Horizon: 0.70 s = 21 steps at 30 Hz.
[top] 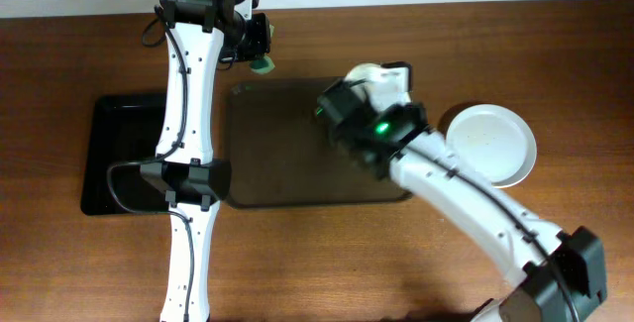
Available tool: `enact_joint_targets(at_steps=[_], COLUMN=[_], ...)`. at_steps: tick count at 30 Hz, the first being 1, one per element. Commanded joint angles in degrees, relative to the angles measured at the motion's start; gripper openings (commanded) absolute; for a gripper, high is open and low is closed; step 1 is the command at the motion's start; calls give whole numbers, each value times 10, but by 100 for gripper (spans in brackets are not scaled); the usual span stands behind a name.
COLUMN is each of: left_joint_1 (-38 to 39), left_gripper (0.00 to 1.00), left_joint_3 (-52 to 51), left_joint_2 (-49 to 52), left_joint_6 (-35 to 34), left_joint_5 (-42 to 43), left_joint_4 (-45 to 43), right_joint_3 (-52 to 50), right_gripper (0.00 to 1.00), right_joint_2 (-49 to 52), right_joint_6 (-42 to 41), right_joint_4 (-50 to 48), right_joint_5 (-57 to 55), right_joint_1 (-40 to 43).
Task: Clean dirty plates on tray and stack at the side
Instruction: 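Carry the plate right and stack it on the plate pile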
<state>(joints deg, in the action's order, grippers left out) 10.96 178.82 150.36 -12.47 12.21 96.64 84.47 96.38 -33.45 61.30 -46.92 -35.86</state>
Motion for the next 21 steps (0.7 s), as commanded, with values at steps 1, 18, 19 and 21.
enact_joint_targets(at_steps=[1,18,19,21], left_joint_1=[0,0,0,0], left_gripper=[1,1,1,1], left_joint_3=[1,1,1,1], left_joint_2=[-12,-12,-12,-12], left_joint_6=[8,8,8,8], left_joint_5=[0,0,0,0], left_joint_4=[1,1,1,1], right_joint_3=[1,-79,-97,-151], right_gripper=[4,4,4,4], right_joint_2=[-20,-49,-49,-49], right_joint_6=[-26,78,80,82], right_joint_4=[2,-24,-40,-94], right_joint_5=[240,527,527,527], right_joint_1=[96,589,599,619])
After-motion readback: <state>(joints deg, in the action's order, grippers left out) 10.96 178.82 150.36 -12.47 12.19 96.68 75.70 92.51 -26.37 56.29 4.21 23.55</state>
